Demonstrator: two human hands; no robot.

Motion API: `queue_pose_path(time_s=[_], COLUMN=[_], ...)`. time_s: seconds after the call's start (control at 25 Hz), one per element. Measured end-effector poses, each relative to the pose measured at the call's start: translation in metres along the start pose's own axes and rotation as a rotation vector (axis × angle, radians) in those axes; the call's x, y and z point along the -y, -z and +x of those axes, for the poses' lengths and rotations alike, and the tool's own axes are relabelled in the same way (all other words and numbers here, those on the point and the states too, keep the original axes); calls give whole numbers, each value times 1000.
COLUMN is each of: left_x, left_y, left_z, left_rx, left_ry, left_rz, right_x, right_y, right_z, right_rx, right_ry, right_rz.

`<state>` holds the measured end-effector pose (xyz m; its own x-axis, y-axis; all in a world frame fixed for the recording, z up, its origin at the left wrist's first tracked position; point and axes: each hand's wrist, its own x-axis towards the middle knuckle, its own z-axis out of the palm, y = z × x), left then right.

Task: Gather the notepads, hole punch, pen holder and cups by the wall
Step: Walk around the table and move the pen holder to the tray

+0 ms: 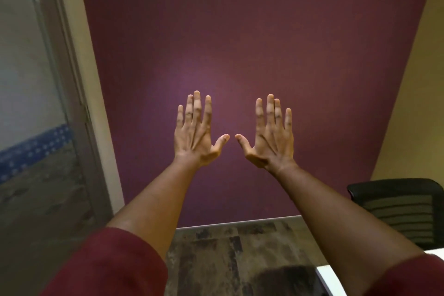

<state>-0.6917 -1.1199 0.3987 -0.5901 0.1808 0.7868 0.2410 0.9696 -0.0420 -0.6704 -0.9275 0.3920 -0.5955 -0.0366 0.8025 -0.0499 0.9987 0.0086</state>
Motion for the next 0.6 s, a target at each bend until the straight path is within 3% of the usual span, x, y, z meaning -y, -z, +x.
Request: queue_pose_path(time_s=[0.28, 0.6], left_x=[2, -12], left_y=[-145, -264], left_z=[87, 222], left_rx=[20, -9], left_ry=[-112, -276], left_rz=[-128, -283], right_x=[-38, -86], right_y=[-112, -199], right_z=[60, 149], right_rx=[38, 21], right_ry=[-118, -274], right_rz=[-155, -314])
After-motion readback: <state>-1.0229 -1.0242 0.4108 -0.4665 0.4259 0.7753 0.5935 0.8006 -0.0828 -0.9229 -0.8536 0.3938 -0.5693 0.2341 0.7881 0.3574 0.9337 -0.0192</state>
